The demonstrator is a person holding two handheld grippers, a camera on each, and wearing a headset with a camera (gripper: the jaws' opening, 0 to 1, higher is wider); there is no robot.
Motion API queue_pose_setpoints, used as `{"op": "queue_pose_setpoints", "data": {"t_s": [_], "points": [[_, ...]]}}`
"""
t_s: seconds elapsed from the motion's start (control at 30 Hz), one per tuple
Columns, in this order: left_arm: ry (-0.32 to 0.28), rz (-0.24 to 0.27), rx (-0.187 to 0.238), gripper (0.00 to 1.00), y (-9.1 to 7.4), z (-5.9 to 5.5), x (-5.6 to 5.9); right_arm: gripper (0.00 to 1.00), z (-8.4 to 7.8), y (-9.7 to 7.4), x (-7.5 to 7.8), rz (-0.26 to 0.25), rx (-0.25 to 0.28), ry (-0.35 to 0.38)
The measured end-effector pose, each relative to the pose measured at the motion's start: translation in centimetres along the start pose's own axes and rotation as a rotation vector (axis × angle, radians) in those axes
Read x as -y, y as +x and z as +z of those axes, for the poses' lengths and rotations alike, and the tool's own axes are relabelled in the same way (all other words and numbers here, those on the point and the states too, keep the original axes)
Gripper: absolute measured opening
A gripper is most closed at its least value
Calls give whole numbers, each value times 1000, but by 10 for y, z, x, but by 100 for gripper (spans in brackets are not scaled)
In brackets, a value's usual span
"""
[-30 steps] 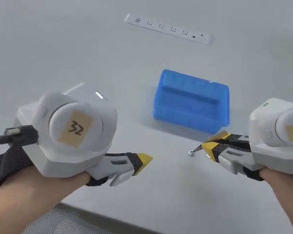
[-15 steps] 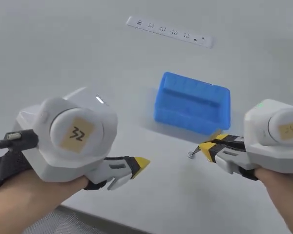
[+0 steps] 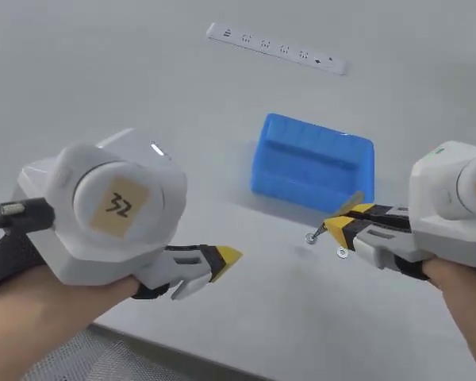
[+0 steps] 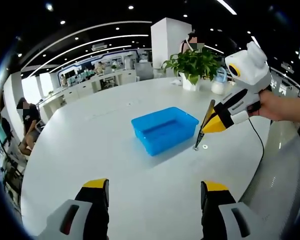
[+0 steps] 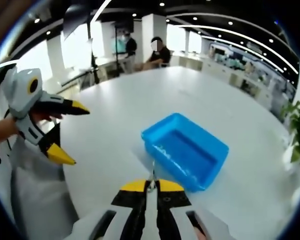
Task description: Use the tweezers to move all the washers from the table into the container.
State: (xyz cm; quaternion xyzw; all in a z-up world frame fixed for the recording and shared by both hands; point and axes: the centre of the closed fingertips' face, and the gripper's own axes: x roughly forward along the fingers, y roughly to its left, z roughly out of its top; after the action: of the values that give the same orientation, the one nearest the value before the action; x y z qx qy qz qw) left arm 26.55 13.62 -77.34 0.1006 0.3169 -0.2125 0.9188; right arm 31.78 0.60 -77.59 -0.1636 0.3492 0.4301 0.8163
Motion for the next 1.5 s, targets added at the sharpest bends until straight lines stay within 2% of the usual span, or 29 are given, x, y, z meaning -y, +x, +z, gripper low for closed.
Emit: {"op": "queue_pose_setpoints", "data": {"t_s": [0.17, 0.27, 0.4, 0.5, 0.63, 0.97, 1.2, 1.5], "points": [[-22, -11, 12, 86, -3, 2, 1, 3, 26, -11, 9, -13, 65, 18], [-29, -4, 13, 90, -4, 1, 1, 3, 36, -13, 17, -29, 92, 16], [-35, -5, 15, 95, -6, 1, 1, 3, 49, -12, 31, -51, 133, 36], [-31, -4, 2, 99, -6, -2, 2, 3, 54, -5, 42, -69, 138, 43], [-16, 1, -25, 99, -5, -8, 1, 3, 47, 12, 49, -69, 114, 42], [-8, 18, -32, 99, -5, -9, -4, 3, 31, 46, 50, -60, 49, -12], [-3, 18, -35, 99, -3, -9, -4, 3, 25, 58, 49, -46, 28, -15], [4, 17, -48, 99, -4, -12, -3, 4, 19, 63, 48, -36, 9, -21]]}}
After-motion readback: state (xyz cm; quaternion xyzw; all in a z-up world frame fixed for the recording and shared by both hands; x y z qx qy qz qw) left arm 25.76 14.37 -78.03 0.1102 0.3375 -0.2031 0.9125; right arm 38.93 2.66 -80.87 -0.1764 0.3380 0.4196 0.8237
